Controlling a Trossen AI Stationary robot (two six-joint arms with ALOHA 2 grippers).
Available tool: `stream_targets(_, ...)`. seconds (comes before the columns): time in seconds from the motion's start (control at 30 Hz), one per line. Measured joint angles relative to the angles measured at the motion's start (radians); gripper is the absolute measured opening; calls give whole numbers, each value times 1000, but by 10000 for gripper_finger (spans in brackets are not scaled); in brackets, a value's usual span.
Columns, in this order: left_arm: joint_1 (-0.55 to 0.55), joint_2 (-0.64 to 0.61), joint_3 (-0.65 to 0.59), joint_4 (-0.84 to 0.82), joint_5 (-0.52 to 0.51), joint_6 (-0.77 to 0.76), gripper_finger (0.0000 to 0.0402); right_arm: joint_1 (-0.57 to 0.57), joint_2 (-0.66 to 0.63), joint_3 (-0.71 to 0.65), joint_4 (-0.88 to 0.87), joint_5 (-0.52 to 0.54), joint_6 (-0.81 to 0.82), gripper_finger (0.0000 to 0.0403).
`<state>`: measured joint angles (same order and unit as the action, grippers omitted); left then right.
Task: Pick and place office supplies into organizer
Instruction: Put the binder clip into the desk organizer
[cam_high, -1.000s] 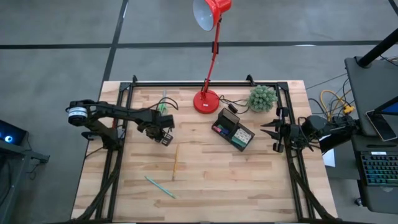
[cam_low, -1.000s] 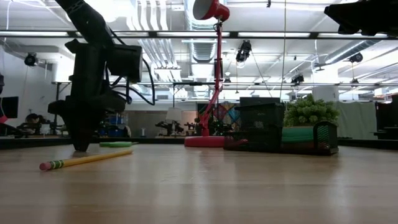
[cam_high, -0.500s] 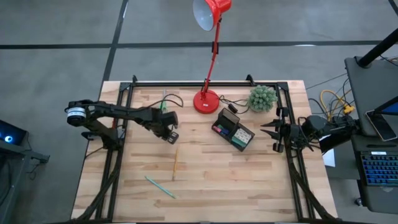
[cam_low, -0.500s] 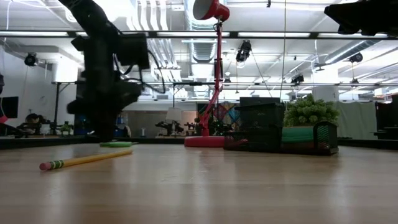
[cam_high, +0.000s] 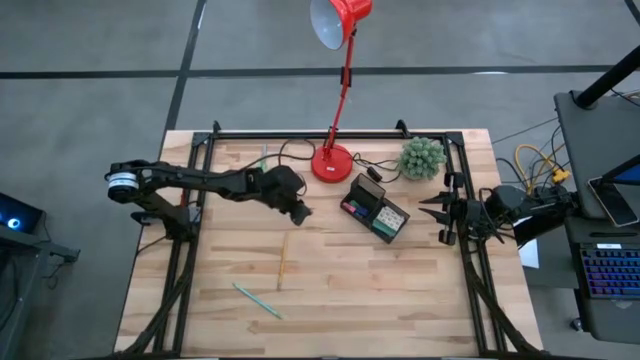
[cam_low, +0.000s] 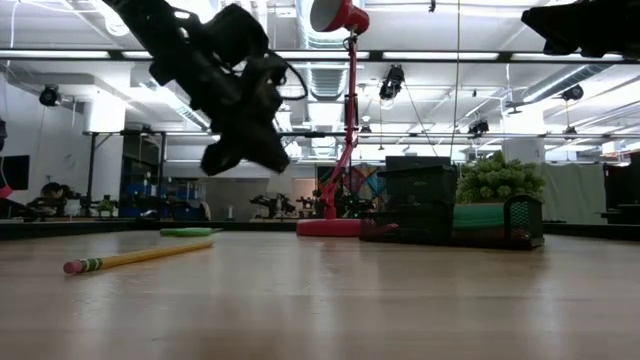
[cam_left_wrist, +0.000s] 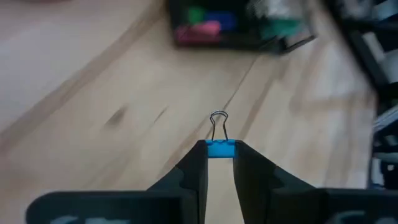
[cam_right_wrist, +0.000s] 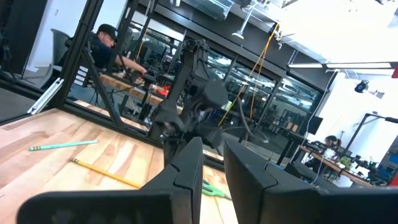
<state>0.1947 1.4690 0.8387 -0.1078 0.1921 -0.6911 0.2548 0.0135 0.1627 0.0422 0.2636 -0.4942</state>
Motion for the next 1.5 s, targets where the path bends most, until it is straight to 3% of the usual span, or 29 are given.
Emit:
stream_targets(0.3,0,32,-1,206,-10,74,41,0,0,0,2,0,-9,56)
stream_targets(0.5,0,165,74,261,-14,146,41,0,0,0,21,0,-16,56)
stream_targets(0.93,0,432,374,217,17,255,41,0,0,0,23,0,-16,56)
stream_targets(1.17,-1,471,407,157,-4,287,41,0,0,0,22,1,-28,56)
stream_targets(1.37,-9,471,404,156,-124,281,41,0,0,0,22,1,-30,56)
stream_targets(1.5,-20,471,407,160,-150,286,41,0,0,0,22,1,-30,56)
